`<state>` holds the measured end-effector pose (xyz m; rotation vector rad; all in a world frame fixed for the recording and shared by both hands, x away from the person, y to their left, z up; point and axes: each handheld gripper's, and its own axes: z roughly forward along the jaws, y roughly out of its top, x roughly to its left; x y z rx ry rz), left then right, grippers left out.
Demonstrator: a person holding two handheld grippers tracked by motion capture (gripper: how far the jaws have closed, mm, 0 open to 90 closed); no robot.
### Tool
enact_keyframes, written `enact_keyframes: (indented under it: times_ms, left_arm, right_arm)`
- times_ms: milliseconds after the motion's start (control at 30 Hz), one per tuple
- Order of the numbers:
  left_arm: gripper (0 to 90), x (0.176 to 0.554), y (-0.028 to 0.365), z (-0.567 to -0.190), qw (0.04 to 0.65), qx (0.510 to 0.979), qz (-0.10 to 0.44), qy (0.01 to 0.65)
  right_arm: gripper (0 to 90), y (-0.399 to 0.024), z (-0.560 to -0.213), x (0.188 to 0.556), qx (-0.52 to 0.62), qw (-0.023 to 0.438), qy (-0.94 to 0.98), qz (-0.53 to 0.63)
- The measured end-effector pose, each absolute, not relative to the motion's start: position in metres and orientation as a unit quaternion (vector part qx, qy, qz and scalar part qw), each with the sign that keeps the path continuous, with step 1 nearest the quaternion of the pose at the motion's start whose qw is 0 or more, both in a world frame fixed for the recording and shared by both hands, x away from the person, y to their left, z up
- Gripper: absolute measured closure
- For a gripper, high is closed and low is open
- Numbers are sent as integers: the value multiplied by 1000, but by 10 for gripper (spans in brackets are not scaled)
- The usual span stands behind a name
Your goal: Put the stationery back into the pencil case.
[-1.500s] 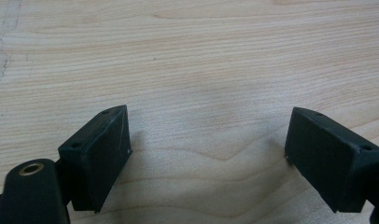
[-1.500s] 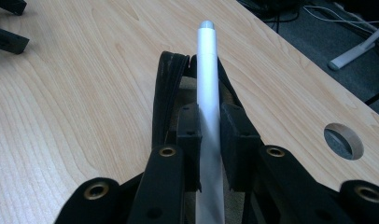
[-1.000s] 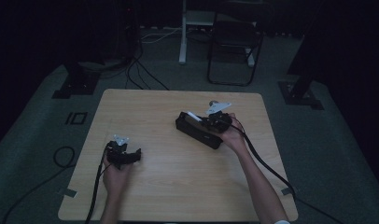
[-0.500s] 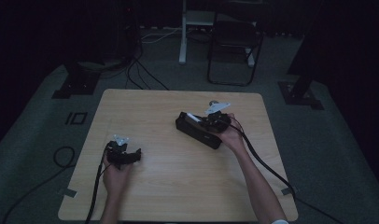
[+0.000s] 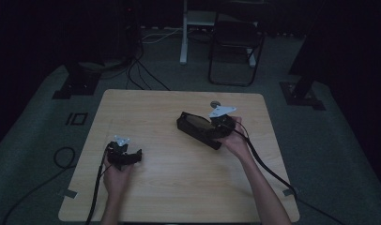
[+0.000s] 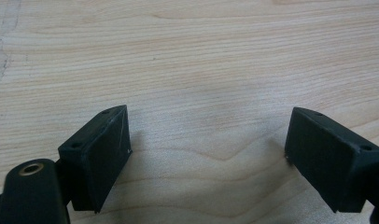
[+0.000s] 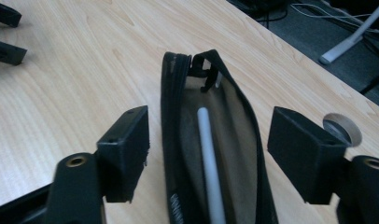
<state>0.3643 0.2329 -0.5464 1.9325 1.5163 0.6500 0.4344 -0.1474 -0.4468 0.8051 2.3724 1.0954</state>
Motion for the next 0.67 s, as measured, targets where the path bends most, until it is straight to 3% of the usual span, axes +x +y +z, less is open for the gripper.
enact_keyframes:
  times_ms: [167, 667]
  left_arm:
    - [147, 364, 233, -546, 297, 726, 245, 571]
    - [147, 364, 233, -546, 295, 727, 243, 571]
  right_arm:
    - [228, -151, -441, 411, 287, 207, 845, 402]
    - [219, -158, -419, 360, 275, 238, 834, 415]
